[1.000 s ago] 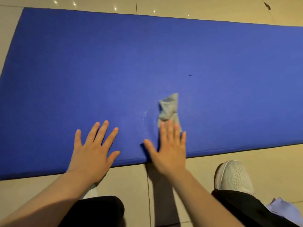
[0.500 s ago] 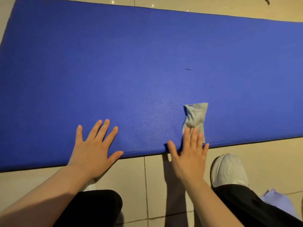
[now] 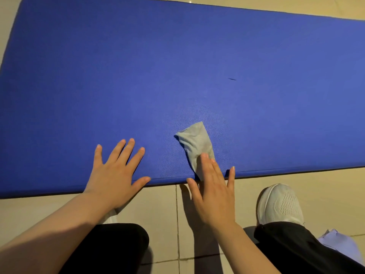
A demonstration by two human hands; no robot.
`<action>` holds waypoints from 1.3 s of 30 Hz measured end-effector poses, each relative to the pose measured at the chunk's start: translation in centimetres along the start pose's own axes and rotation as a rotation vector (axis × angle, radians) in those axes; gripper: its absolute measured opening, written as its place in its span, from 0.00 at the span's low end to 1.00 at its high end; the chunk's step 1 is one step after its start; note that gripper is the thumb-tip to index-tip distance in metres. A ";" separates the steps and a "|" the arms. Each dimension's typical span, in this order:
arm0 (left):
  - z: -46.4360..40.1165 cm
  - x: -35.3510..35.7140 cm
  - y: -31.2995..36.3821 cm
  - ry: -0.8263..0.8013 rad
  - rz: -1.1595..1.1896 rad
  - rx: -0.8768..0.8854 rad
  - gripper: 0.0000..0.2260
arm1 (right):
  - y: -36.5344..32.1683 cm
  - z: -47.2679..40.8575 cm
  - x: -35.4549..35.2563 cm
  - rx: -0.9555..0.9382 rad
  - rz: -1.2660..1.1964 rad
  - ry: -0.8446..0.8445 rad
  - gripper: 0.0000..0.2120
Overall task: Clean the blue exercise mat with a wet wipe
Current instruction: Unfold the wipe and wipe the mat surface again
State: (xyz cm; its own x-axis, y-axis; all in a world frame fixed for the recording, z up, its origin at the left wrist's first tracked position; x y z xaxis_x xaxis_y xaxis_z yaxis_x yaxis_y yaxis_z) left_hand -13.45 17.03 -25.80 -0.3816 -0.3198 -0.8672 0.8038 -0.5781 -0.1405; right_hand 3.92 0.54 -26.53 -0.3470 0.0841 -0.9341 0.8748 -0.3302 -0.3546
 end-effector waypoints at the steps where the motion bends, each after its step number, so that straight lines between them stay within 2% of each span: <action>1: 0.0 -0.1 0.0 0.021 0.000 0.002 0.37 | 0.2 -0.3 -0.4 0.010 0.000 0.018 0.31; 5: 0.0 -0.3 -0.1 0.110 0.013 0.020 0.33 | 3.1 -2.3 -2.0 0.127 -0.005 0.054 0.33; 7: 0.1 -0.4 -0.3 0.150 0.047 0.018 0.31 | 4.5 -3.2 -2.8 0.123 0.010 0.078 0.28; 9: 0.2 -0.8 -0.3 0.257 0.107 0.017 0.28 | 4.7 -3.7 -3.0 0.117 0.014 0.094 0.23; 12: 0.6 -2.2 0.3 0.362 0.262 0.011 0.39 | 4.5 -4.4 -3.2 0.148 0.050 0.114 0.13; 14: 0.9 -3.4 1.0 0.411 0.362 0.061 0.41 | 3.7 -5.6 -4.6 0.194 0.045 0.080 0.07; 15: 1.0 -4.1 1.4 0.418 0.404 0.087 0.40 | 2.9 -6.3 -5.4 0.222 -0.043 0.019 0.11; 17: 0.8 -6.1 1.7 0.405 0.489 0.102 0.37 | -0.6 -7.4 -6.4 0.248 -0.477 -0.159 0.16; 18: 0.5 -7.3 1.5 0.366 0.548 0.097 0.35 | -3.0 -7.8 -6.7 0.225 -0.717 -0.226 0.16; 20: -0.1 -9.3 0.6 0.130 0.739 0.128 0.31 | -6.1 -8.4 -7.4 0.176 -0.972 -0.275 0.15; 22: -0.5 -10.7 -0.6 -0.213 0.956 0.162 0.19 | -6.5 -8.7 -8.0 0.219 -1.026 -0.263 0.16; 23: -0.4 -11.0 -1.0 -0.302 1.048 0.158 0.13 | -6.3 -8.8 -8.2 0.243 -1.012 -0.265 0.16; 26: -0.3 -10.3 -1.8 -0.300 1.281 0.058 0.03 | -5.3 -9.1 -8.5 0.267 -0.953 -0.308 0.10; 28: -0.2 -9.5 -1.4 -0.279 1.303 -0.006 0.05 | -5.3 -9.2 -8.4 0.297 -1.041 -0.284 0.03; 29: -0.1 -9.3 -1.2 -0.281 1.263 -0.008 0.10 | -5.4 -9.3 -8.4 0.295 -1.074 -0.285 0.02; 31: 0.0 -9.4 -0.7 -0.304 1.212 0.031 0.22 | -5.7 -9.3 -8.4 0.267 -1.096 -0.336 0.02; 32: 0.0 -9.7 -0.5 -0.322 1.211 0.055 0.24 | -5.9 -9.4 -8.3 0.257 -1.105 -0.358 0.04; 36: 0.4 -10.4 0.8 -0.457 1.262 0.101 0.19 | -5.8 -9.5 -8.5 0.293 -1.193 -0.339 0.11; 39: 0.7 -10.3 1.2 -0.463 1.316 0.076 0.16 | -5.5 -9.4 -8.8 0.394 -1.319 -0.248 0.13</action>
State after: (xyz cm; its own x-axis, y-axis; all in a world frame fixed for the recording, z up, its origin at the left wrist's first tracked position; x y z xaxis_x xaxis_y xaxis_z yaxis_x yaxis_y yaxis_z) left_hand -8.85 19.08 -16.69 0.4984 -0.8606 -0.1044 0.6651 0.3023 0.6828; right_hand 5.34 10.49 -16.76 -0.9159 0.3827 0.1208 -0.2759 -0.3816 -0.8822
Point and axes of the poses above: each hand's wrist, its own z-axis away from the middle knuckle, its own x-axis out of the palm, y = z × x, the point moved 4 cm from there along -z, towards the middle knuckle, and after that the axes turned 15 degrees about -x, right-handed, at the moved point
